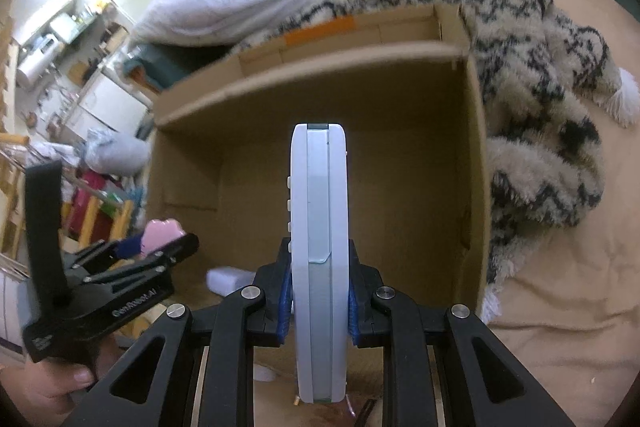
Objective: Organize rigid objects
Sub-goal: 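Lift the remote and pink purse over the box and lower them inside, then open both grippers and withdraw them from the box, then grasp the white pill bottle with the left gripper while the right gripper grasps the pink translucent comb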
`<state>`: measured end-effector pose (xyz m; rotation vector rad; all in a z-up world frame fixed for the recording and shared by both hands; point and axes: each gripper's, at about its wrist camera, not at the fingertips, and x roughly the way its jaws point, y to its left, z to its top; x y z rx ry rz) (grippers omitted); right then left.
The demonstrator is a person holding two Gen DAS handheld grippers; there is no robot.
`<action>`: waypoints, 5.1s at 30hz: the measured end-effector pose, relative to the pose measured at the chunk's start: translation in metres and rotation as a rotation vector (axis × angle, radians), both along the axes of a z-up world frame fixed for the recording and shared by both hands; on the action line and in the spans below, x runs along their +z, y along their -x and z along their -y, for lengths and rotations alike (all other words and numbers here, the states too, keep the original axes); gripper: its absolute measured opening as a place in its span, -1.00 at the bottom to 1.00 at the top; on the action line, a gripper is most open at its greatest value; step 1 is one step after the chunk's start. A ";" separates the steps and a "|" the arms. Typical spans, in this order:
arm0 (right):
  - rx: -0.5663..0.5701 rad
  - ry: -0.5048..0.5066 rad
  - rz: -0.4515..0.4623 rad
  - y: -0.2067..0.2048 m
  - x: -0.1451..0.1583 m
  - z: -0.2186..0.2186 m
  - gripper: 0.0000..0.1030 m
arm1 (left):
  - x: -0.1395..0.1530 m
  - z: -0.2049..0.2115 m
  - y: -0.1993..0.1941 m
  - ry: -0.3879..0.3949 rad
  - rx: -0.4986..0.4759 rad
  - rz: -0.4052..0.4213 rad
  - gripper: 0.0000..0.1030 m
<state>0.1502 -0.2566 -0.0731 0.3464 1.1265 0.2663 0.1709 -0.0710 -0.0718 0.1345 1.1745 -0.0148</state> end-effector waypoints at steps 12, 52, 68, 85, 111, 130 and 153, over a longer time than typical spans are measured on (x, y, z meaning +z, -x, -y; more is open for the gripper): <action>-0.022 0.077 -0.054 -0.005 -0.021 -0.001 -0.54 | -0.002 0.000 0.004 0.011 -0.014 0.023 -0.06; -0.047 0.081 0.086 -0.001 0.011 -0.003 1.00 | 0.014 -0.003 0.006 0.055 -0.008 0.050 0.31; -0.072 0.113 0.114 0.030 0.031 0.004 1.00 | 0.043 -0.032 0.040 0.105 0.019 0.037 0.31; -0.130 0.058 0.071 0.095 0.034 0.019 1.00 | 0.034 -0.067 0.089 0.093 0.069 0.014 0.31; -0.185 -0.037 -0.127 0.094 -0.004 0.029 1.00 | -0.060 -0.002 0.078 0.166 0.048 -0.270 0.09; -0.129 -0.241 -0.240 0.086 -0.031 0.033 0.33 | -0.087 0.019 0.059 0.017 -0.002 -0.326 -0.53; 0.099 0.175 -0.386 0.072 -0.096 -0.050 -0.32 | 0.006 -0.073 0.093 0.104 0.061 -0.124 -0.53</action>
